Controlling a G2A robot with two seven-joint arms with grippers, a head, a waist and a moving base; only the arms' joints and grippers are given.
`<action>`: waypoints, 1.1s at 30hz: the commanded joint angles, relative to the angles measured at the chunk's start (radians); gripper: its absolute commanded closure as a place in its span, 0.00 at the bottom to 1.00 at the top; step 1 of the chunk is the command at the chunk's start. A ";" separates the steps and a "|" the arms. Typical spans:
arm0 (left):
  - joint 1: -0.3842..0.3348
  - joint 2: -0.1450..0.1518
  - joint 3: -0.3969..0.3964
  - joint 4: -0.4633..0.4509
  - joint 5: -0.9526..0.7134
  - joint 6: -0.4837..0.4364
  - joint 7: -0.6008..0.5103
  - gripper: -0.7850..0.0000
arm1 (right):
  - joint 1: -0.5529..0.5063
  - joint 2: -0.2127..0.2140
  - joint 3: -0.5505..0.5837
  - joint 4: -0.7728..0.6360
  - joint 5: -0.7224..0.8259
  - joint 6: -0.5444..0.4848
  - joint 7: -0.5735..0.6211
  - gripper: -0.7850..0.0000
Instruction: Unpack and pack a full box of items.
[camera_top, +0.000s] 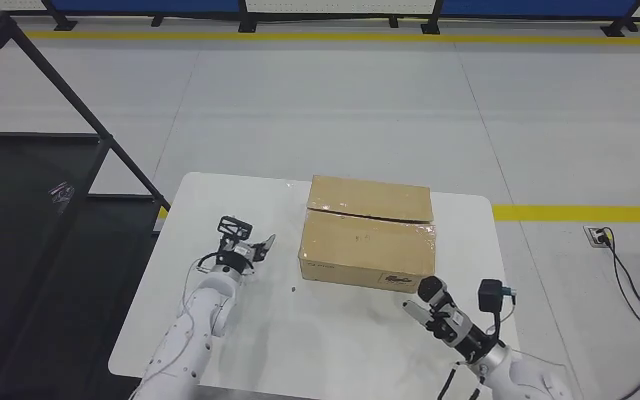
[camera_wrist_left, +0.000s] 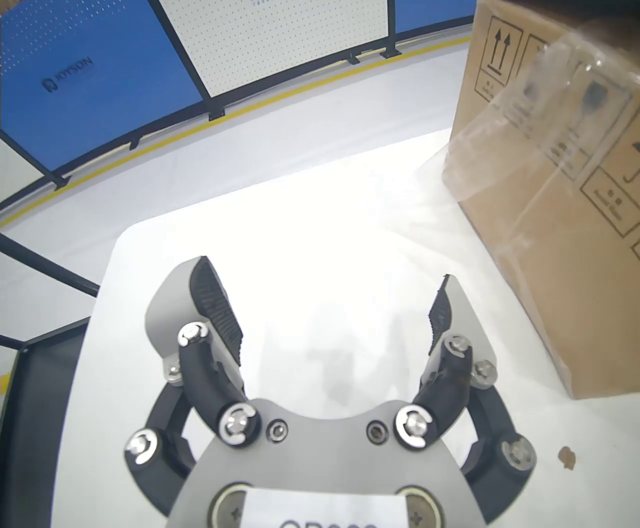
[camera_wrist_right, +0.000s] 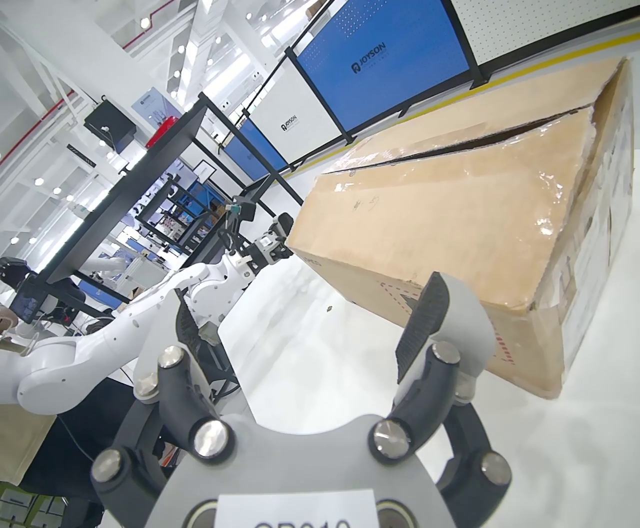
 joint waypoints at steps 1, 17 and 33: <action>-0.058 -0.014 0.028 0.088 -0.013 -0.007 0.020 0.00 | -0.013 0.002 0.009 -0.002 -0.002 -0.010 -0.007 0.00; -0.315 -0.137 0.219 0.492 -0.048 -0.064 0.155 0.00 | -0.127 0.013 0.079 -0.038 -0.016 -0.033 -0.074 0.00; -0.402 -0.210 0.250 0.657 -0.101 0.039 0.250 0.00 | -0.125 0.019 0.076 -0.030 -0.016 -0.027 -0.073 0.00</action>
